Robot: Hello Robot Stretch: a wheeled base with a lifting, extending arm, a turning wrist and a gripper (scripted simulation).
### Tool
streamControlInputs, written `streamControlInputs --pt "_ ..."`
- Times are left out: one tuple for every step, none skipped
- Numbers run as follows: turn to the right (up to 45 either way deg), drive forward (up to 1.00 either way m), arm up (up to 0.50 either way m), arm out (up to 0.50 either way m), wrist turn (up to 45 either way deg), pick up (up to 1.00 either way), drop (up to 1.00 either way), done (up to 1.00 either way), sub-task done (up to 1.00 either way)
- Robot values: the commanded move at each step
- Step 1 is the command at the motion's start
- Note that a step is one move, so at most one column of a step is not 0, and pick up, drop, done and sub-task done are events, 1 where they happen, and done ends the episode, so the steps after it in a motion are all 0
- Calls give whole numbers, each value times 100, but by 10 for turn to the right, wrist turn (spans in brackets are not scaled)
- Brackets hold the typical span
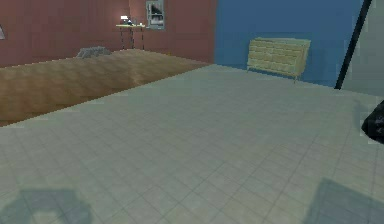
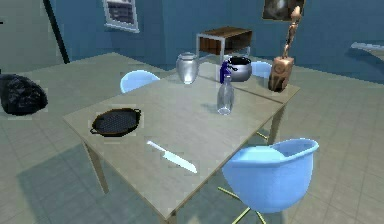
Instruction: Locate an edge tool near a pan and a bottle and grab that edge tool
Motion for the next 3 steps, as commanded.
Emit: streamControlInputs --pt "0 0 50 0 0 0 0 0 0" --pt "0 0 34 0 0 0 0 0 0" --pt "0 0 0 32 0 0 0 0 0"
